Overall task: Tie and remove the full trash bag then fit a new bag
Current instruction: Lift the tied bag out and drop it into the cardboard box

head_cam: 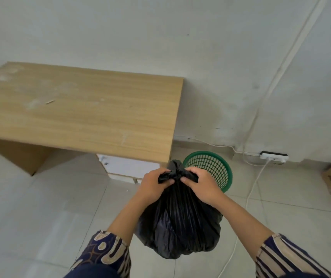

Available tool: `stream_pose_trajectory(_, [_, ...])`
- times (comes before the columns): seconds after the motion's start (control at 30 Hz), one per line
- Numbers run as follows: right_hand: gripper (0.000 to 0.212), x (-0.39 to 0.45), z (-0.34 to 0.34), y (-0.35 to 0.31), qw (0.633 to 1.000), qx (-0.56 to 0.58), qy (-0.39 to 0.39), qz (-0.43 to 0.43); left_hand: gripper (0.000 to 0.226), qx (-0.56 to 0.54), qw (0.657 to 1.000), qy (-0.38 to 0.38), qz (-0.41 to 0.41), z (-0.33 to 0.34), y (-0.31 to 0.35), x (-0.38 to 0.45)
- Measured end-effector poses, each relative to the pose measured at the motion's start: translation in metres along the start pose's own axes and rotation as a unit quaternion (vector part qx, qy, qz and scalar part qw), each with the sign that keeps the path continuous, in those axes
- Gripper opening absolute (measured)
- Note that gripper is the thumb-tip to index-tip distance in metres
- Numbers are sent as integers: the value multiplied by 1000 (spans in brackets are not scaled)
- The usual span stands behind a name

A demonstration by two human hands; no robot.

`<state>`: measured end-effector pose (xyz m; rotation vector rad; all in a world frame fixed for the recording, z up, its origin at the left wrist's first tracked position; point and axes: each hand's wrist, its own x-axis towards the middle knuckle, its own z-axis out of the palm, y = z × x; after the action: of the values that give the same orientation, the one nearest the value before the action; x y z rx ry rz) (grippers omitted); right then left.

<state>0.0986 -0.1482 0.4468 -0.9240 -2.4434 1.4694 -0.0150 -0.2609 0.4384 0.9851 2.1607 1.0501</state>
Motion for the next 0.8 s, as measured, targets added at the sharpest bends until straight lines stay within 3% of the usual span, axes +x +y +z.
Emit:
stream_pose_trajectory(0.33, [20, 26, 105, -87, 997, -24, -56, -41, 19, -35, 998, 51, -28, -112, -73, -33])
stream_pose_trajectory(0.8, [21, 104, 308, -232, 998, -9, -54, -43, 22, -26, 996, 79, -39, -331, -204, -43])
